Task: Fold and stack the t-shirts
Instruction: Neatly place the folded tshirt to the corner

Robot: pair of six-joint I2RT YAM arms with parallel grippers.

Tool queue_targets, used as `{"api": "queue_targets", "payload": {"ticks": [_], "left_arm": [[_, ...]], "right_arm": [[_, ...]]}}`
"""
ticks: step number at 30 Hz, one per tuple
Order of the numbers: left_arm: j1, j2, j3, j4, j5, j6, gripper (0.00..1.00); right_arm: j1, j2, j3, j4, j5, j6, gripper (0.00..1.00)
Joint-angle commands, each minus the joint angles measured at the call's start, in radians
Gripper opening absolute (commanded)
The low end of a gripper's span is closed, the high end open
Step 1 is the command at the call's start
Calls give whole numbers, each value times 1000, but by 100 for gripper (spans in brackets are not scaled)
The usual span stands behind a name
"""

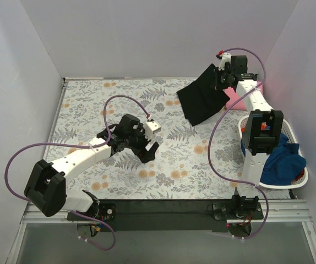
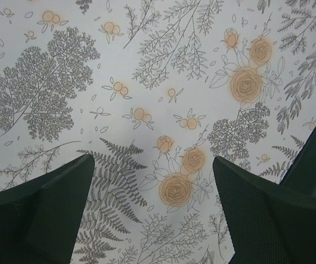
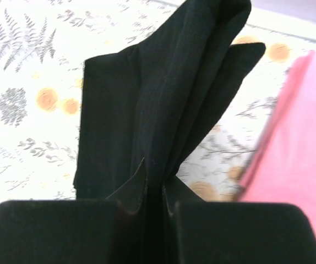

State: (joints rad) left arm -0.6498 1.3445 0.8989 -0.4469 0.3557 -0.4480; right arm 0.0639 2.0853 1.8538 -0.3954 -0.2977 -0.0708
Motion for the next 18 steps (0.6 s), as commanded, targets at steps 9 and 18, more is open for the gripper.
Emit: {"api": "queue_targets", "payload": {"ticks": [9, 18], "left_arm": [[10, -51, -26, -64, -29, 22, 91], [12, -47, -12, -76, -27, 37, 91]], "right_arm": [[-44, -1, 191, -40, 19, -110, 1], [-55, -2, 254, -45, 31, -118, 1]]}}
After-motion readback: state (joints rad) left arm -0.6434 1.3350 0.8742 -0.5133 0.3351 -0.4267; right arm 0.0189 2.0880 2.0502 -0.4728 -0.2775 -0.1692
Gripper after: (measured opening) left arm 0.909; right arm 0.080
